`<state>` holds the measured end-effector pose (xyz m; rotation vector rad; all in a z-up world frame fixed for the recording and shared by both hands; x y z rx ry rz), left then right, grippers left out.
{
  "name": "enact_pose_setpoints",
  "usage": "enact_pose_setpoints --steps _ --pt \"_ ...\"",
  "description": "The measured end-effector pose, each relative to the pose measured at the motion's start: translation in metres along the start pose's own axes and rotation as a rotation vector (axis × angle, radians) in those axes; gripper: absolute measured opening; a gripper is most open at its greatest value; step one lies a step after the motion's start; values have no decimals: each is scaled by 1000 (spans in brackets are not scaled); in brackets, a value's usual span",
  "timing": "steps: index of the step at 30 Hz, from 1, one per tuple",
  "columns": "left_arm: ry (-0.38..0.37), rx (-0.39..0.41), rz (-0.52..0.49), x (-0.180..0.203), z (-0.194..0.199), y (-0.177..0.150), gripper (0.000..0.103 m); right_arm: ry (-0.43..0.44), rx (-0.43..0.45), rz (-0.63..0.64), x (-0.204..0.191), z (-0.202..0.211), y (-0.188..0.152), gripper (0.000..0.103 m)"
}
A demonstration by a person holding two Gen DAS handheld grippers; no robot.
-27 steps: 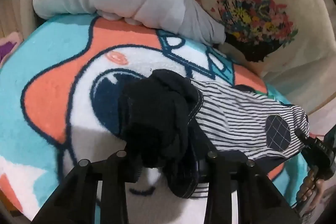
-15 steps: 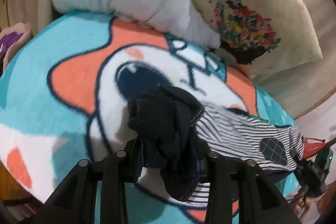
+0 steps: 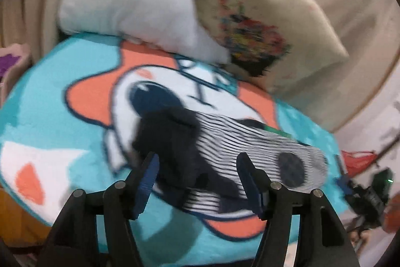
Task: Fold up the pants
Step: 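Grasp the bunched navy striped pants with both grippers and lift them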
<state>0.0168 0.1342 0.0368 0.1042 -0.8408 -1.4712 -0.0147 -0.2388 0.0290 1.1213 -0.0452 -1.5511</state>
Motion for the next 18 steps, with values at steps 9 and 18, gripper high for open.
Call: enact_pose_setpoints --steps 9,18 --pt "-171 -143 78 20 -24 -28 68 244 -382 -54 -58 -132 -58 39" --pt "-174 -206 131 18 -48 -29 68 208 -411 -180 -45 -151 -50 39"
Point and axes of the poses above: each gripper's, at about its wrist camera, not at the fingertips, and z roughly against the way its jaws point, x to its right, y to its top, the point moved 5 cm from there along -z, roughly the way its jaws point, and after that the axes turned 3 degrees about -x, right-handed, at the moved point
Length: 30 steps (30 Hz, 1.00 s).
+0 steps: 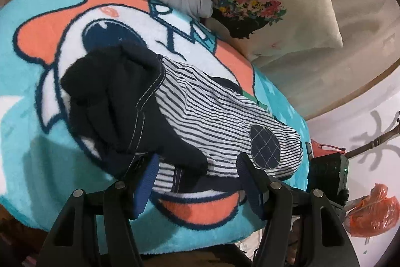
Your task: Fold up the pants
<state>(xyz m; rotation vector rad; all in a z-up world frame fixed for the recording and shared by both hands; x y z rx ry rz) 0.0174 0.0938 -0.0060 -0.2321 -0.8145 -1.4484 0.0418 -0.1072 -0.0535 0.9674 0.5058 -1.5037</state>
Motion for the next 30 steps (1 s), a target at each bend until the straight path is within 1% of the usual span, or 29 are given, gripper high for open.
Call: enact_pose_setpoints --steps 2,4,6,8,9,10,11,12,16,21,24,26,27,29,30 --pt "13 -6 -3 0 -5 3 68 18 28 -19 2 11 -5 39" --pt "23 -12 9 -2 -10 6 68 6 38 -20 5 17 -8 39" --pt "29 -20 13 -5 -15 11 67 -9 36 -37 9 20 -10 39" --pt "38 -12 9 -3 -17 15 66 -2 24 -55 14 21 -13 39" --pt "43 -6 6 -1 -17 16 58 5 22 -65 16 21 -15 39" --pt "48 -2 -4 2 -17 18 54 13 20 -77 16 21 -17 40" --pt "62 6 -20 5 -15 19 49 19 21 -87 18 22 -18 40" --pt "71 16 -26 7 -15 21 49 21 24 -93 18 22 -18 40" --pt "66 23 -15 7 -10 19 50 35 32 -111 19 29 -23 41" --pt "15 -16 23 0 -12 9 62 59 57 -176 27 43 -26 41" --pt "4 -36 55 -6 -16 6 65 46 105 -219 36 55 -25 41" --pt "-13 -48 76 -9 -20 7 66 26 143 -244 42 62 -23 41" --pt "-10 -48 78 -10 -23 10 66 20 151 -249 44 63 -22 39" --pt "-1 -50 82 -12 -27 14 64 -5 161 -266 48 64 -21 30" --pt "4 -49 92 -13 -28 16 55 -23 163 -268 48 63 -21 16"
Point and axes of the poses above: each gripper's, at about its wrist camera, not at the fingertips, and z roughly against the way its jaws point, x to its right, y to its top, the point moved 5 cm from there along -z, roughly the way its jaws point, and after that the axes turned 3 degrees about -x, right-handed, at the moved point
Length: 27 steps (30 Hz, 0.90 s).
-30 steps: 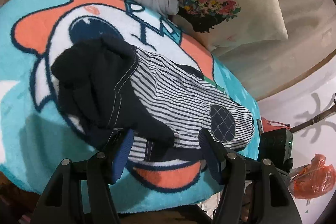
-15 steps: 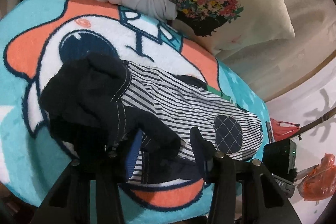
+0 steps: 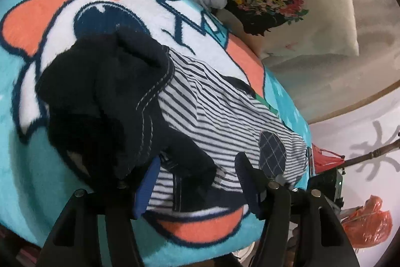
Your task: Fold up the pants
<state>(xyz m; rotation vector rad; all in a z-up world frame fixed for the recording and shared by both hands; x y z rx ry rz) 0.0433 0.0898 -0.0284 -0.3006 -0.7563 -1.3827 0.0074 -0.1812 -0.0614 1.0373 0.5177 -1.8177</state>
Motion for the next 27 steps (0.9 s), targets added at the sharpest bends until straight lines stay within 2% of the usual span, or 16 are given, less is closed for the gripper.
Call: enact_pose_setpoints --steps 1,2,3,6,12,18,22,24,25,26,27 --pt "11 5 2 -1 1 1 48 -26 9 8 2 0 1 3" --pt "26 12 -5 -1 3 2 38 -45 10 24 4 0 0 3" --pt "32 20 -18 -1 5 3 35 -46 13 39 3 1 -1 3" --pt "35 46 -37 4 14 5 34 -65 38 111 -14 11 -7 3" --pt "78 95 -98 26 22 33 34 -93 97 300 -65 30 10 3" --pt "139 147 -116 42 7 92 34 -82 137 309 -81 27 63 3" --pt "183 204 -80 39 -9 131 34 -92 152 252 -80 -2 113 3" --pt "215 232 -70 34 -13 144 34 -120 166 236 -75 -19 134 5" --pt "225 238 -63 31 -13 147 34 -162 169 234 -69 -27 143 8" --pt "230 242 -56 29 -12 147 34 -205 169 235 -64 -34 150 12" --pt "219 245 -58 28 -8 144 36 -237 164 233 -60 -40 155 25"
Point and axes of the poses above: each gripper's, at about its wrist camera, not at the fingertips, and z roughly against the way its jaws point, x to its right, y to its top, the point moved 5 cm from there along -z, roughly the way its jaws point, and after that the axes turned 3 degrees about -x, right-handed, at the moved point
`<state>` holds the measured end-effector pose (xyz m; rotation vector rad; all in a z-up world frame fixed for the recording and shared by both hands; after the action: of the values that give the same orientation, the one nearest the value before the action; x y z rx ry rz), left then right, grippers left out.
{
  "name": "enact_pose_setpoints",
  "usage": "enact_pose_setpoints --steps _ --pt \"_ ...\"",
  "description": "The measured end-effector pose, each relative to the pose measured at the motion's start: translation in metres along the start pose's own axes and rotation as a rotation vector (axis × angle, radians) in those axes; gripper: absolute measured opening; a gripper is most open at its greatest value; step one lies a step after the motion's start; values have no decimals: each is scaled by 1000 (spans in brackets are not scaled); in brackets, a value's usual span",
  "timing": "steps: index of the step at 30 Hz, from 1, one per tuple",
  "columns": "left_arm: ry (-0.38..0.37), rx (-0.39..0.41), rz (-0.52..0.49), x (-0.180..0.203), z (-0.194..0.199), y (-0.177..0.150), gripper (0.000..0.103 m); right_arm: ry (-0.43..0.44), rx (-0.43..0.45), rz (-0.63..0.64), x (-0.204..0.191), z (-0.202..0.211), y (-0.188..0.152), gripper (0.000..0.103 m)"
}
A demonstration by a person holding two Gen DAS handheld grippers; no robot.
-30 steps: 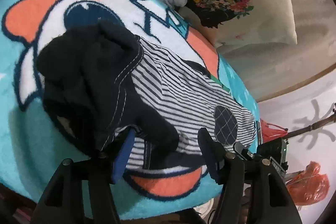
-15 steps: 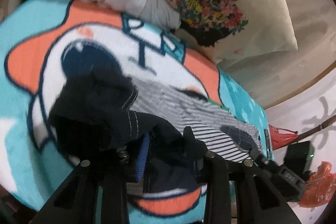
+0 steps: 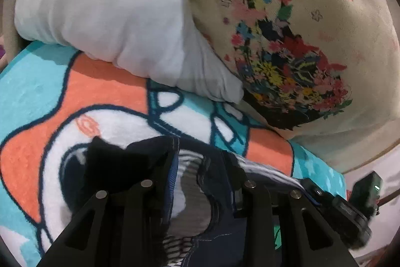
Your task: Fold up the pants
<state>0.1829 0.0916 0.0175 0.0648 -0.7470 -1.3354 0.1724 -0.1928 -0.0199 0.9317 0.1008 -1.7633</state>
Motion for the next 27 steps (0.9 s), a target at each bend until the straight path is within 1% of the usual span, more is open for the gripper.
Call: enact_pose_setpoints --steps 1,3,4,6,7,9,11,13,15,17,19,20,22,24,25,26,27 --pt "-13 6 -9 0 5 -2 38 -25 -10 -4 5 -5 4 33" --pt "-14 30 -40 2 22 -10 49 -12 20 -18 10 1 10 34" --pt "-9 46 -53 3 31 -14 51 7 43 -30 13 11 13 38" --pt "3 75 -78 4 50 -24 60 50 78 -55 18 31 17 44" --pt "3 83 -88 4 57 -29 61 58 99 -56 20 45 17 45" --pt "10 97 -111 5 69 -40 67 55 105 -32 22 63 12 45" --pt "31 100 -135 6 76 -52 68 47 90 -28 30 76 0 45" --pt "50 91 -163 7 79 -66 68 13 92 -16 37 88 -12 45" --pt "69 81 -186 7 83 -80 68 -75 117 36 41 101 -28 45" --pt "72 91 -187 4 89 -90 68 -184 170 82 51 120 -45 46" --pt "82 117 -158 -2 95 -99 68 -237 193 84 66 132 -58 48" --pt "89 124 -150 -4 94 -101 69 -256 202 75 72 137 -67 48" --pt "118 125 -147 -8 90 -105 69 -267 208 55 81 142 -78 48" --pt "139 101 -145 -10 84 -110 69 -250 199 35 87 138 -86 48" --pt "134 95 -139 -11 83 -112 69 -242 194 25 90 136 -89 44" --pt "127 89 -136 -11 83 -115 69 -235 181 13 94 132 -92 35" --pt "127 86 -136 -12 83 -116 69 -226 165 7 94 128 -93 16"
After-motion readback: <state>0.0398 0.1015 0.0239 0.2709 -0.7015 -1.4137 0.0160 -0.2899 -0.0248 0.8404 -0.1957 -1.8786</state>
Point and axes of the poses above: each gripper's, at about its wrist camera, not at the fingertips, and z roughly against the way its jaws point, x to its right, y to its top, the point moved 5 cm from there along -z, roughly the way its jaws point, and after that the axes turned 3 degrees about -x, right-handed, at the moved point
